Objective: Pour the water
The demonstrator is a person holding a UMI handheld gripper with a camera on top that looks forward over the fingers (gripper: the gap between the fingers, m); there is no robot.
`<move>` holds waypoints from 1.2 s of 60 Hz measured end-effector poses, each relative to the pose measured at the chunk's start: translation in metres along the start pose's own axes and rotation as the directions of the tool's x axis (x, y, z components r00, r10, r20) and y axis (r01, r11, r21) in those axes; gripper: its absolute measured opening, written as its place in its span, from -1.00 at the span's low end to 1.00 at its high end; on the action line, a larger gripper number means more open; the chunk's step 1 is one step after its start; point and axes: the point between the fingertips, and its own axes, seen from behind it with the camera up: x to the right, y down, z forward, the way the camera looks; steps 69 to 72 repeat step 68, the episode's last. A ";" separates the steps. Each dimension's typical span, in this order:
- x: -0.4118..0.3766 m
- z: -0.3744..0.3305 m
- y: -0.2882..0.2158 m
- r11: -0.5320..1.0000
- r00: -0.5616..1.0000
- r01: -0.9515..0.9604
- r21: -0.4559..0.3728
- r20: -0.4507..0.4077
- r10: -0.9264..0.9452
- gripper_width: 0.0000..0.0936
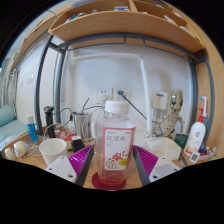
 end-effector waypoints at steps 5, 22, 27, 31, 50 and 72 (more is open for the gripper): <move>0.002 -0.016 -0.004 1.000 1.000 0.000 -0.004 -0.003 0.000 0.84; -0.002 -0.127 -0.007 0.996 0.995 -0.091 -0.017 0.049 0.092 0.83; 0.001 -0.162 -0.009 0.996 0.995 -0.092 -0.010 0.036 0.092 0.83; 0.006 -0.186 -0.011 0.996 0.995 -0.094 0.002 0.025 0.094 0.82; 0.056 -0.247 0.013 0.994 0.991 -0.104 -0.031 -0.087 0.100 0.82; 0.104 -0.267 0.026 0.991 0.980 -0.131 -0.036 -0.156 0.124 0.82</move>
